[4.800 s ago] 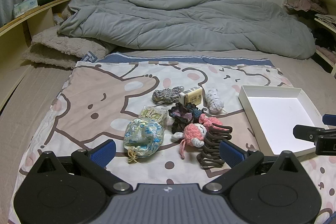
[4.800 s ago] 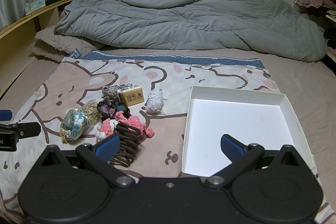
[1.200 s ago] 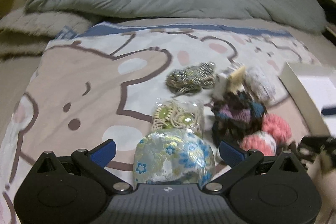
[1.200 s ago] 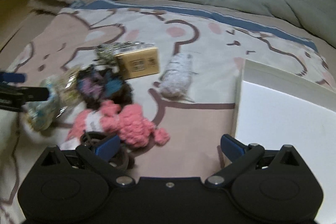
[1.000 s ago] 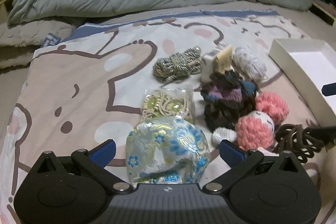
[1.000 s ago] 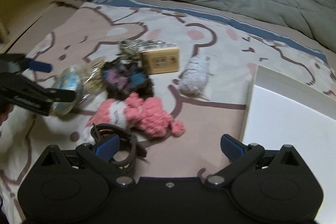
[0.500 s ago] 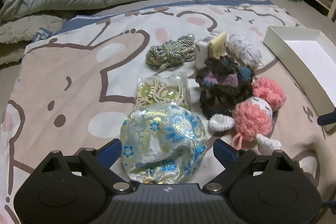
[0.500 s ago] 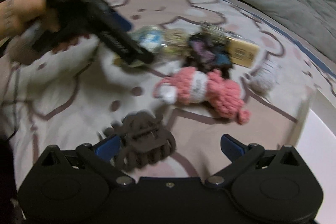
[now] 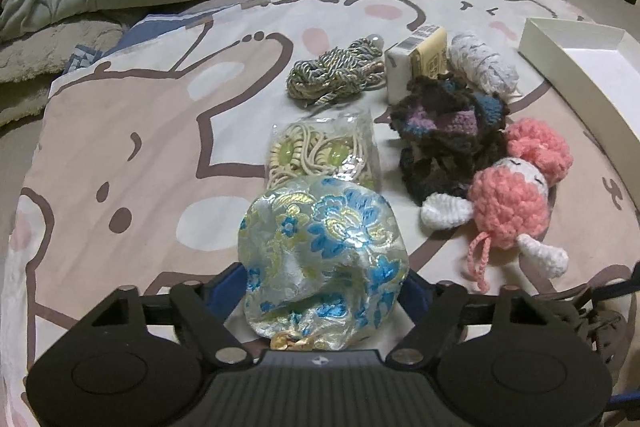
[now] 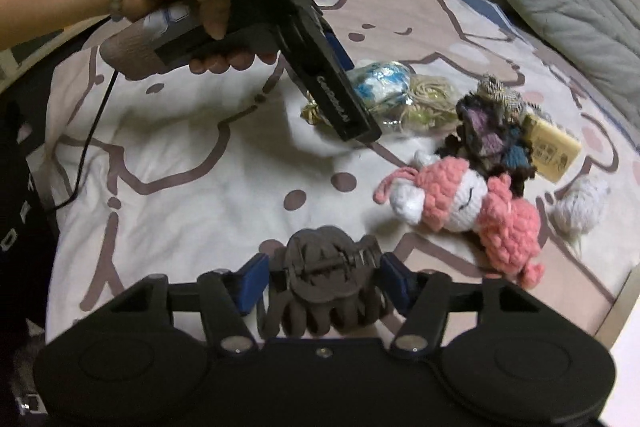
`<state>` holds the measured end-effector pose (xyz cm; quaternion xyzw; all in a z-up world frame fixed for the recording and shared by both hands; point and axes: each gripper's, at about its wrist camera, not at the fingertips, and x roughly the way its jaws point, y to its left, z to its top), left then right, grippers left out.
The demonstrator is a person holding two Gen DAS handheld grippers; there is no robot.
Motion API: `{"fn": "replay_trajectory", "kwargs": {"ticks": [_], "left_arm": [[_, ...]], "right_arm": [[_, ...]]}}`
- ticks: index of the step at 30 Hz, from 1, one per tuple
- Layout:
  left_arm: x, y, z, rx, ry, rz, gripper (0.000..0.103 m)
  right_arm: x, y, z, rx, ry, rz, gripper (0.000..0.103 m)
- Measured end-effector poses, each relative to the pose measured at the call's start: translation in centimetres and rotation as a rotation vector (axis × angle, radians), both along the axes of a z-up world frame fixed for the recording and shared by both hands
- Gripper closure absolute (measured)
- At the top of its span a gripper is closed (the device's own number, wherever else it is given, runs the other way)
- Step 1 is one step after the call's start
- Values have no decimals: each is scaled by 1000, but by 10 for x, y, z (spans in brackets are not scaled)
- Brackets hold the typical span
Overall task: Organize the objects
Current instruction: 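Lower the left tool onto the blue floral pouch while the right tool approaches the brown claw clip, then close the left tool on the floral pouch while the right tool grasps the brown claw clip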
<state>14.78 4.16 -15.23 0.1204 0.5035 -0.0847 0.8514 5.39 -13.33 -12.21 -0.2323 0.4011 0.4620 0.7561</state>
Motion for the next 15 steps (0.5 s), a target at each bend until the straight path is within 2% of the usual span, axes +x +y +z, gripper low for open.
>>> {"fn": "replay_trajectory", "kwargs": {"ticks": [2,15], "left_arm": [[0,1,0,-5,4,7,30],[-9,-2,8,-20,22,51,40]], "right_arm": [[0,1,2,8,-6,-4,57],[-1,-4,17,1,22,-184,58]]}}
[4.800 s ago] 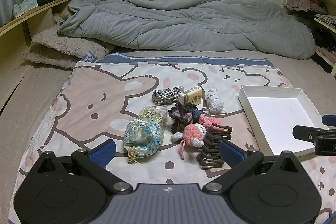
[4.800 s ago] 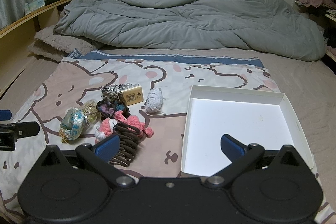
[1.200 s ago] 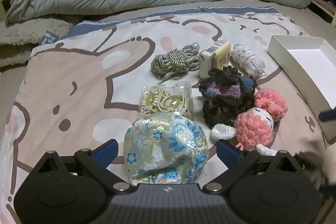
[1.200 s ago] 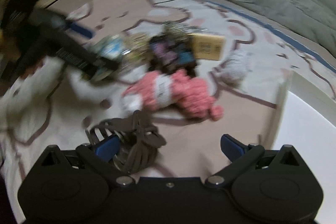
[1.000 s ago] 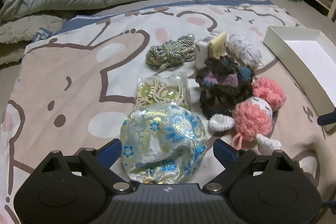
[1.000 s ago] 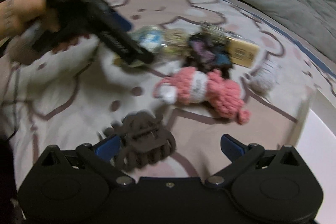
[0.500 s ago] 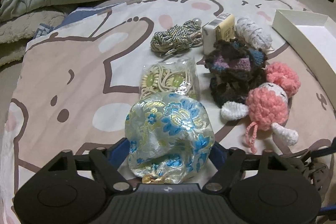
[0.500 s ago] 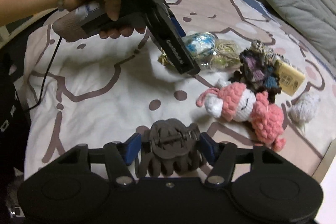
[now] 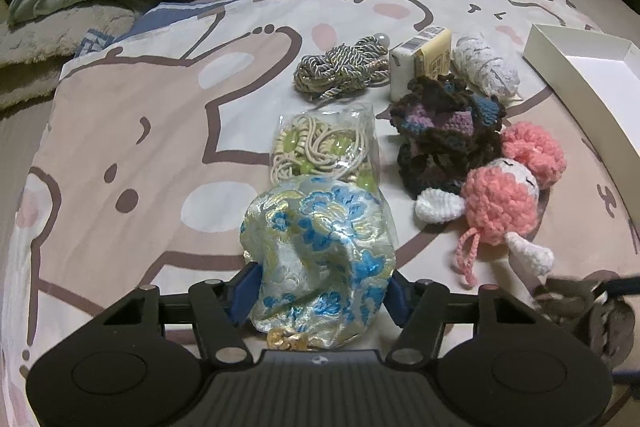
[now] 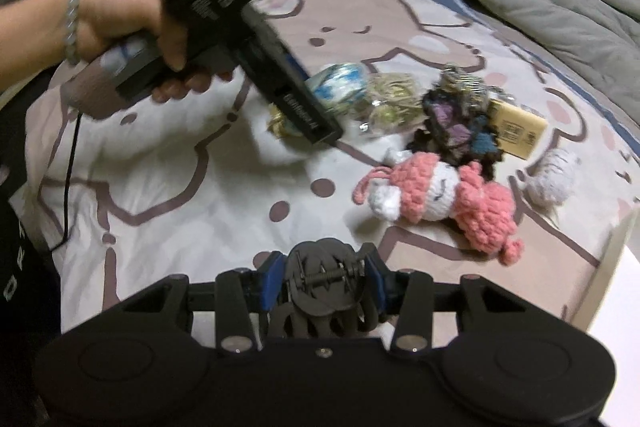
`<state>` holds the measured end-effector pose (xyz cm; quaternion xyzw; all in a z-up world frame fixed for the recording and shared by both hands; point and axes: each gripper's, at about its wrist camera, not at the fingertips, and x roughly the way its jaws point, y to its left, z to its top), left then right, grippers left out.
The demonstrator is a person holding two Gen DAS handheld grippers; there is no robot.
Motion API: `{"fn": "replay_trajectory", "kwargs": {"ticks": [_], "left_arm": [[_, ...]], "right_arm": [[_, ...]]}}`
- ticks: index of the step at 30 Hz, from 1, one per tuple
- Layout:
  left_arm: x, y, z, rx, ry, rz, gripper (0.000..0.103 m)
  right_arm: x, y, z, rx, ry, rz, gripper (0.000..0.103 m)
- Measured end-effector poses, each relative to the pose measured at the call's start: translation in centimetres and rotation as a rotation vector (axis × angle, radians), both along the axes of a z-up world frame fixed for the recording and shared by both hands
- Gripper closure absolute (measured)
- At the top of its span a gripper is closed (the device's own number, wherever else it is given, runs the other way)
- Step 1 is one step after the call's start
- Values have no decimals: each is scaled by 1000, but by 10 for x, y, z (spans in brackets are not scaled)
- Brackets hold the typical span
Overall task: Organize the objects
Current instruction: 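Close the left tool on the floral pouch while the right tool grasps the brown claw clip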
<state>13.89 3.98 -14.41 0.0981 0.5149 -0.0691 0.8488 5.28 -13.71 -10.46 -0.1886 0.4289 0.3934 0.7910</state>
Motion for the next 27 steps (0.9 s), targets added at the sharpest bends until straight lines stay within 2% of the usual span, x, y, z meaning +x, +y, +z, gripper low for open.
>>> {"fn": "replay_trajectory", "kwargs": {"ticks": [7,12,14,16,19,20,22,25,27], "left_arm": [[-10,7,7,-19,39,91,48],[-20,13,11,-65,68,131,46],[-24,14,13,-104,68,115,28],[-26,14,15,-130,59,101,19],[-25,14,14,-127,42,79,15],[-24,14,13,-122,39,78,12],[-22,16,10,-111,34,73,11],[-18,19,4,-110,34,55,10],[-15,20,1,-109,34,36,10]], "right_arm": [[8,-16,16,-3,6,-219,58],[18,-29,15,19,46,-355,58],[21,-30,11,27,64,-355,58],[23,-30,5,41,82,-334,57],[24,-28,-1,42,85,-294,56],[24,-28,-2,37,77,-279,53],[26,-29,-4,27,65,-259,41],[29,-32,-9,45,88,-219,33],[28,-33,-12,61,113,-190,31]]}}
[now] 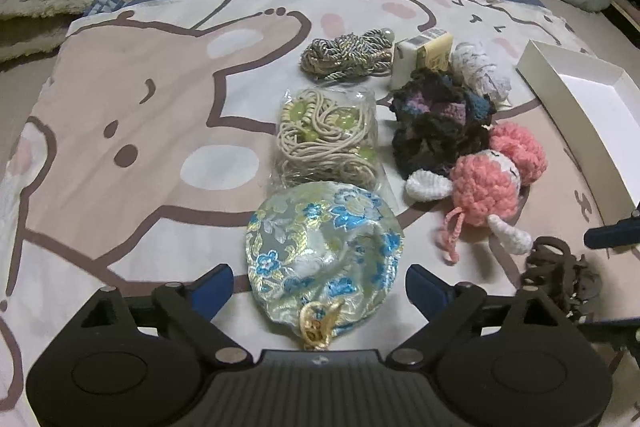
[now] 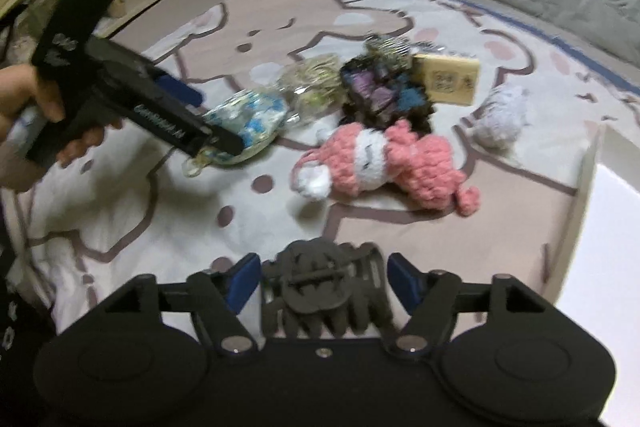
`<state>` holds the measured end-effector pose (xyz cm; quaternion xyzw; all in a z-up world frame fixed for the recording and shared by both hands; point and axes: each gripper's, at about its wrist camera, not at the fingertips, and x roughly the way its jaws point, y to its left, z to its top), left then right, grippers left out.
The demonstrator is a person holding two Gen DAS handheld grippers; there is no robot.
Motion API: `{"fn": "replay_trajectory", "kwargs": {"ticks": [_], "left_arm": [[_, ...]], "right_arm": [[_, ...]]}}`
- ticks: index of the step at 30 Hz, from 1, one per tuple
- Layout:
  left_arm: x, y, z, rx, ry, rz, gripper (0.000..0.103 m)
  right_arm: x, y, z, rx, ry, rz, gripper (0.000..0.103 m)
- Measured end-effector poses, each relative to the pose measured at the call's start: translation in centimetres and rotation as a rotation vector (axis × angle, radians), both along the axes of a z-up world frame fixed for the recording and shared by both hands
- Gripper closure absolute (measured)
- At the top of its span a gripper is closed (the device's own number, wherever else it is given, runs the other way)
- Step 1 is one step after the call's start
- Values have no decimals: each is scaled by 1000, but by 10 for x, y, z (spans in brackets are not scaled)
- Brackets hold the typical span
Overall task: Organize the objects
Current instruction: 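Close the left tool on the floral pouch while the right tool grasps the brown claw clip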
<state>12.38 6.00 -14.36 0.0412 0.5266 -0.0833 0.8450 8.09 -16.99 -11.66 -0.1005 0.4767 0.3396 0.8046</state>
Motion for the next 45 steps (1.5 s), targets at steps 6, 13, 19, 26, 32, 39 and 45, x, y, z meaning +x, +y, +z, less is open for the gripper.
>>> {"fn": "replay_trajectory", "kwargs": {"ticks": [6,13,19,26,32,39,45], "left_arm": [[10,-2,-14,16,40,-25,9],[20,-8,-19,33,27,1,11],[20,-10,-18,37,39,13,18],[10,-6,-2,44,3,51,18],[-2,-7,19,44,-50,66,18],[-13,-15,46,54,-133,65,18],[-22,-21,70,31,-200,74,18]], "right_arm": [[-4,13,-11,-48,0,61,26],[3,15,-24,-58,26,1,27],[1,16,-20,-56,1,7,35],[8,9,-3,-12,-15,-78,50],[8,3,11,-7,-54,-139,50],[8,-7,31,44,-88,-208,50],[10,-19,54,100,-125,-275,50]]}}
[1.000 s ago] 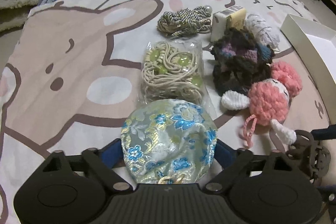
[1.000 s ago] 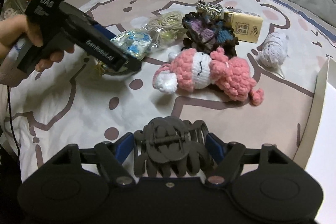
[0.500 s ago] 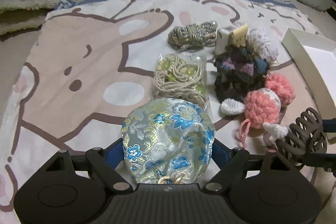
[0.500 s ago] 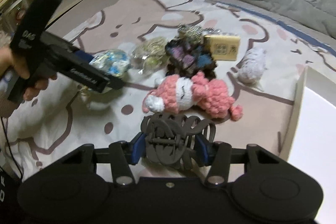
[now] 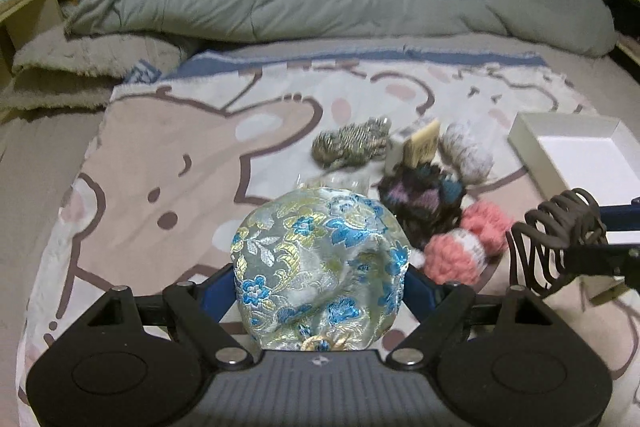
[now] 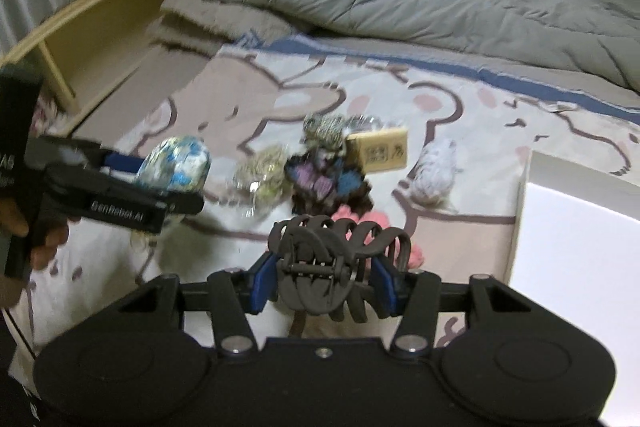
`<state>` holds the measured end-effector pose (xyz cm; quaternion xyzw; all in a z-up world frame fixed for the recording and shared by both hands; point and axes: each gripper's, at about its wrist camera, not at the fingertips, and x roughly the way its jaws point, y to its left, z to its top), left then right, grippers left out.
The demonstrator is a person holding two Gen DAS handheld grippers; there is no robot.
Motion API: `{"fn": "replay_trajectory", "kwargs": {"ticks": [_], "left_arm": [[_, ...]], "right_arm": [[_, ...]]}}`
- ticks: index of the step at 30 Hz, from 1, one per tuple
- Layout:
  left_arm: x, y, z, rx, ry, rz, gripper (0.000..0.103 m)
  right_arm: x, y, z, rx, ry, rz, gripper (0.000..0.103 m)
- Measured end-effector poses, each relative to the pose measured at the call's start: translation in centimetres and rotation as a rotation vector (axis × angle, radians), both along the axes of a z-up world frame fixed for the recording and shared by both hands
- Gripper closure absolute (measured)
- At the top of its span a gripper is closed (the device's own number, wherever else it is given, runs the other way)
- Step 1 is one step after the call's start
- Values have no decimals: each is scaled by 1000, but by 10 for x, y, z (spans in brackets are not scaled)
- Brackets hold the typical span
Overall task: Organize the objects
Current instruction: 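Close the left tool on the floral pouch while the right tool grasps the brown claw clip, then carry the floral pouch and claw clip over the white tray with both tools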
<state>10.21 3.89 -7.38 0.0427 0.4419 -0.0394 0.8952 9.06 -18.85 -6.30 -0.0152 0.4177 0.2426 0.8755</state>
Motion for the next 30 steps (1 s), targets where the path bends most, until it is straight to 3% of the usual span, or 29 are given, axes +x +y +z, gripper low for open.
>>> {"fn": "replay_trajectory", "kwargs": {"ticks": [10,17,30], "left_arm": [[-11,-22,35,-29,-98,-10,18],[-7,-61,59,-66,-144,-81,18],[2,-148,85,-108,-171,-230,18]], "right_arm": [[3,-33,41,86,-77,-95,50],[0,-66,71,107,-125,-182,50],[-12,-144,87,176,-125,-450,50]]}}
